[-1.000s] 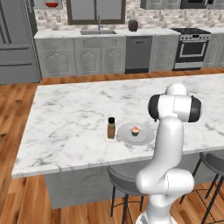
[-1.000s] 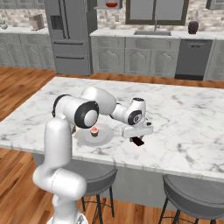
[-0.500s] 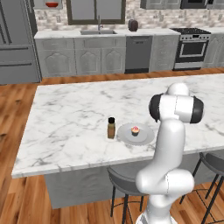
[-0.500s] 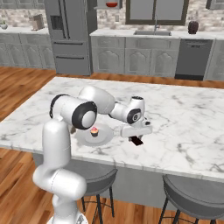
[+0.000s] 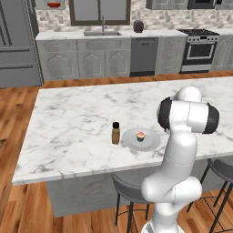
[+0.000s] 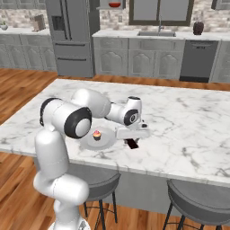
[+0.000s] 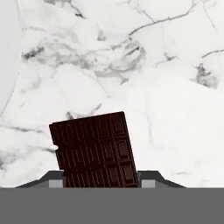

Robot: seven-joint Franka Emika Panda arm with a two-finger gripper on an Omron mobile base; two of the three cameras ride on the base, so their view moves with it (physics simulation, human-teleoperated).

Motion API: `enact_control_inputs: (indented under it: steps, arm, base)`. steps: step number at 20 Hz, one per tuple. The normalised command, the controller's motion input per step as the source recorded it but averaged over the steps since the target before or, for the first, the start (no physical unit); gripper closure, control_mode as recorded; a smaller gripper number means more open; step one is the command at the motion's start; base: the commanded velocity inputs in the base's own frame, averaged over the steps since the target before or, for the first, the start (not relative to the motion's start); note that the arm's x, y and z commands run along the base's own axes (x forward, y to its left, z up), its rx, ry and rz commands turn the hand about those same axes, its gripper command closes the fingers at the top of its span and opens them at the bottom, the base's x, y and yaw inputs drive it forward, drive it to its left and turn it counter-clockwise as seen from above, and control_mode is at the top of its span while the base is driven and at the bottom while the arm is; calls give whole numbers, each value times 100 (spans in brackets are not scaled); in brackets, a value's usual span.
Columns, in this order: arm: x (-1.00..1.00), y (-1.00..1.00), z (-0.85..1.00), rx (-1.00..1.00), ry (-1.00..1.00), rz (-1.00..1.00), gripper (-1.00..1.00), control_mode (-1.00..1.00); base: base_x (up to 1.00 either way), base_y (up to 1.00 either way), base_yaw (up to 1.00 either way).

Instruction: Take the cinnamon bottle from the cabinet and place it on the dining table, next to the plate with the cupcake. Then take the chocolate from the dining counter and place it on the cupcake plate.

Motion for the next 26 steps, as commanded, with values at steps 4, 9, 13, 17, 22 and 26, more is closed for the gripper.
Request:
enact_control_inputs:
  steps: [4,9,13,17,22,26]
  arm:
    - [-20,55,1,0,-6,-20,100,-100]
    - [12,44,5,0,-1,-35,100,-100]
    - [26,25,5,0,0,-47,100,-100]
    - [18,40,0,0,0,-54,100,-100]
    - [17,18,0,0,0,-46,100,-100]
    - [10,21,-7,-1,0,-40,100,-100]
  base:
    - [0,0,0]
    - [0,0,0]
    - [0,0,0]
    - [0,0,0]
    - [0,0,0]
    - [0,0,0]
